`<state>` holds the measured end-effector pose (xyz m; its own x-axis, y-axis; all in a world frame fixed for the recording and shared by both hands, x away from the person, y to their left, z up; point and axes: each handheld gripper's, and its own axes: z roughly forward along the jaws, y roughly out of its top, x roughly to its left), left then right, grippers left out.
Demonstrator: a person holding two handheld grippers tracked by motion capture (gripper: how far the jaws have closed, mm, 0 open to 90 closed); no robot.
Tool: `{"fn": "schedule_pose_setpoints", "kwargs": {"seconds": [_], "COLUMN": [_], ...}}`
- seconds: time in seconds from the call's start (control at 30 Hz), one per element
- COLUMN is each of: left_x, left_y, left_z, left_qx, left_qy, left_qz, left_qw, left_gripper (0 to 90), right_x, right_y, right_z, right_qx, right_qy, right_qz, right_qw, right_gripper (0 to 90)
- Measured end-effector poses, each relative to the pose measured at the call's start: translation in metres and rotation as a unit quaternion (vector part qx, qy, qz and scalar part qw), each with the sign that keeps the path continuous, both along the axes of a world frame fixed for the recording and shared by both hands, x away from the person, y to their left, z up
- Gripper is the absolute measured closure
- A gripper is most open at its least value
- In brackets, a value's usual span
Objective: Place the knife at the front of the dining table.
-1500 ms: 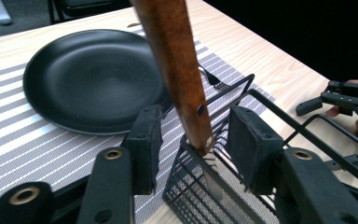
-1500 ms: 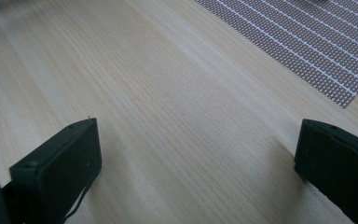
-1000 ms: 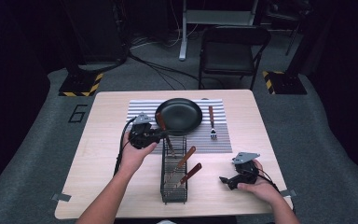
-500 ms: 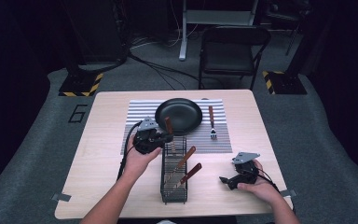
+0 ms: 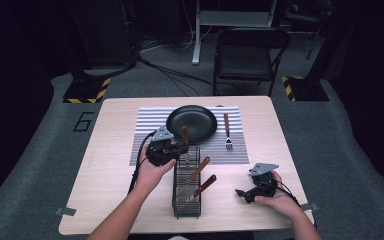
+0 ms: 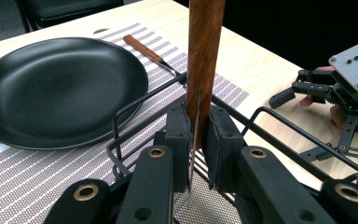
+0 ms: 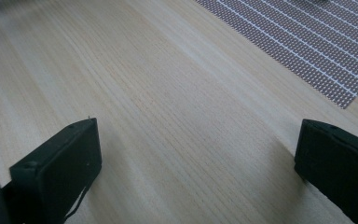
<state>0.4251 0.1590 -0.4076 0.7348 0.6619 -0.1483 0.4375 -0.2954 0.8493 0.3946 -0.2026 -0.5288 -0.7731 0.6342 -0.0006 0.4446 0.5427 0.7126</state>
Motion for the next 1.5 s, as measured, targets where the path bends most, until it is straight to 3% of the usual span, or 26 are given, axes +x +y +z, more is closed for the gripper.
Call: {"fn": "schedule_pose_setpoints", "kwargs": {"seconds": [0.23,0.57,1.07,1.5], "left_x": [0.001,0.0,-0.002,-0.004], "left_y": [0.003,0.005,0.013,0.035], "left_z": [0.007,0.03,0.08,0.123], "left_qx": [0.007,0.006,0.006,-0.001], "left_qy": [0.001,-0.007,-0.039,-0.07], "left_qz": [0.0,0.004,0.008,0.027], "left_qw": [1.0,0.9999,0.9992,0.9971], "left_gripper": [80.3,80.3,80.3,80.4], "right_x": [0.0,0.0,0.0,0.001], "right_y": [0.0,0.0,0.0,0.0], "right_z": [0.0,0.0,0.0,0.0], "right_qx": [0.0,0.0,0.001,0.001], "right_qy": [0.0,-0.001,-0.001,-0.001], "right_qz": [0.0,0.001,0.001,0.001], "right_qw": [1.0,1.0,1.0,1.0], "right_gripper": [0.0,0.0,0.0,0.0]}}
